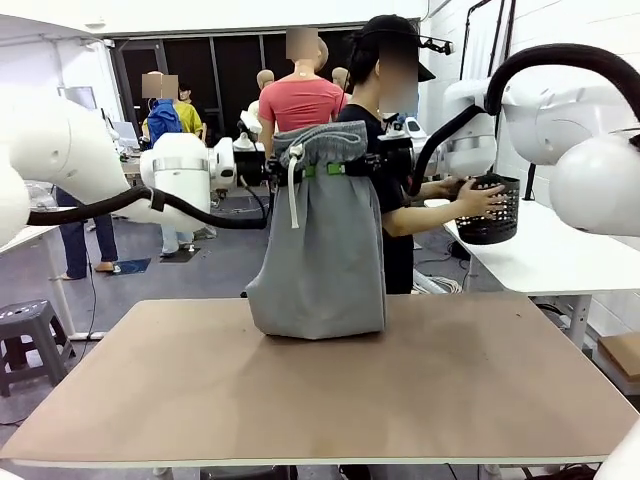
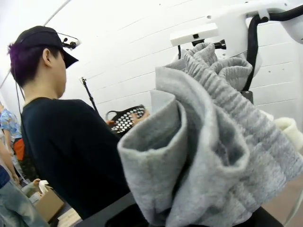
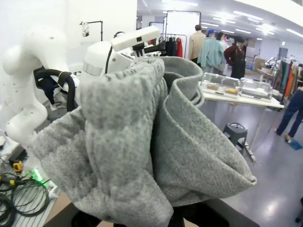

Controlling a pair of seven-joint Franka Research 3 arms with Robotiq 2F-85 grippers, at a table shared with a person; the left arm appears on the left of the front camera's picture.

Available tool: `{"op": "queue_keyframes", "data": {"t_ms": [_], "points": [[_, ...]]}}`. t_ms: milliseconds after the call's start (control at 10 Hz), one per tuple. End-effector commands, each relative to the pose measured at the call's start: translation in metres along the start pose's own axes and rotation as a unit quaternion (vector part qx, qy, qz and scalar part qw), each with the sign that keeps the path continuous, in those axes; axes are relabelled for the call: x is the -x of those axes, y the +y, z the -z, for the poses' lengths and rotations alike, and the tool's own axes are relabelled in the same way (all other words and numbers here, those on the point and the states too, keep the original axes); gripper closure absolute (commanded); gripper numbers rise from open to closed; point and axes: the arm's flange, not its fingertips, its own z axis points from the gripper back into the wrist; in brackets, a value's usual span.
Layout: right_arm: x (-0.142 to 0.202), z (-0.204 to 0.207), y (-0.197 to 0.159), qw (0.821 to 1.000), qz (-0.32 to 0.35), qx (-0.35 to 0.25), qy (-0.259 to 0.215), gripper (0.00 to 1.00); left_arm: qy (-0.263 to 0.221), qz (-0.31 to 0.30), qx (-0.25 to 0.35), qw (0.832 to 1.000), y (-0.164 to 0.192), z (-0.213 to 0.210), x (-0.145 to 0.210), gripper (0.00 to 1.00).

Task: Fold the training pants.
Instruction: Fold the Training pants in half.

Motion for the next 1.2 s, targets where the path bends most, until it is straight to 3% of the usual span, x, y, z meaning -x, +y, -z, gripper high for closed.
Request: {"op": "queue_keyframes", "data": {"t_ms": [0, 300, 500, 800, 1100], "points": [[0.0, 0.011, -0.021, 1.0, 0.004, 0.001, 0.016, 1.0, 0.022, 0.02, -0.016, 0.999, 0.029, 0.017, -0.008, 1.0], [0.031, 0.008, -0.022, 1.0, -0.001, 0.013, 0.016, 1.0, 0.018, 0.051, -0.045, 0.998, 0.038, 0.014, 0.02, 1.0], [0.05, 0.015, -0.017, 1.0, 0.01, 0.003, 0.026, 1.0, -0.003, 0.034, -0.023, 0.999, 0.033, 0.009, 0.034, 1.0], [0.075, 0.017, 0.021, 0.994, 0.1, -0.026, 0.036, 1.0, -0.011, -0.069, 0.042, 0.997, -0.014, -0.015, 0.047, 1.0], [0.108, 0.005, 0.06, 0.978, 0.194, -0.06, 0.043, 1.0, 0.017, -0.149, 0.105, 0.983, -0.061, -0.039, 0.07, 1.0]]}}
